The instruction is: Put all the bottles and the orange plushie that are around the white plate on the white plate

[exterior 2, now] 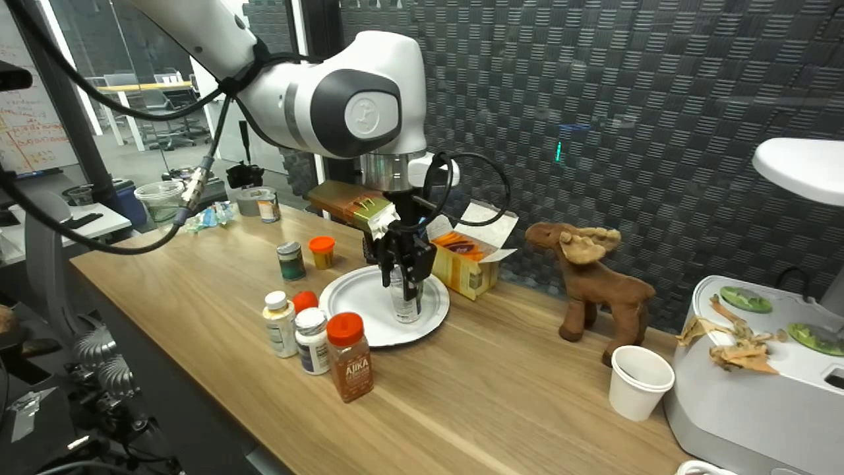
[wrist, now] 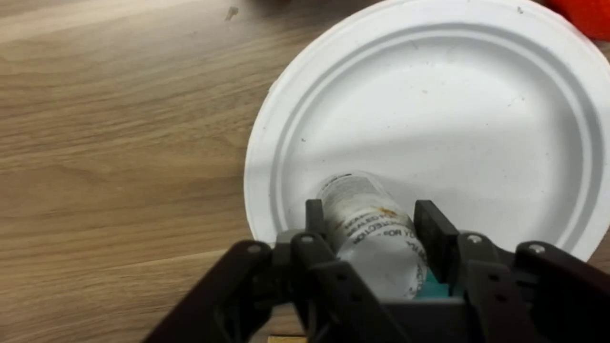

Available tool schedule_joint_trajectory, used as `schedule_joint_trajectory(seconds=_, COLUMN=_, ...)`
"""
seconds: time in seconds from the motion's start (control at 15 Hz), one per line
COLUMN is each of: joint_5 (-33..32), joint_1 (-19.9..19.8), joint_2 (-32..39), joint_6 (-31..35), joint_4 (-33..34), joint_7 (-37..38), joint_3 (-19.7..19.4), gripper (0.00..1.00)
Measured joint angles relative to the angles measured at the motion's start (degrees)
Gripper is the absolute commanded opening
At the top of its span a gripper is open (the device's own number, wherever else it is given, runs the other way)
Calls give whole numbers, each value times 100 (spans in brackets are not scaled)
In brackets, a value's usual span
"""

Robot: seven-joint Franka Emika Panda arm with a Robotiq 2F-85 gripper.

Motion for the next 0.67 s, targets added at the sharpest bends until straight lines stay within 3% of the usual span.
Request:
schedule_joint_trajectory(seconds=0.6, joint_5=11, joint_1=-25, joint_2=228, joint_6=-5, joint_4=312, joint_7=0, joint_3=-80, gripper=26)
schedule_joint_trajectory(seconds=0.67, joint_5=14, joint_1=-27, joint_2=249, joint_6=-17, joint_4=346, joint_7=0, joint_3=-80, gripper=76)
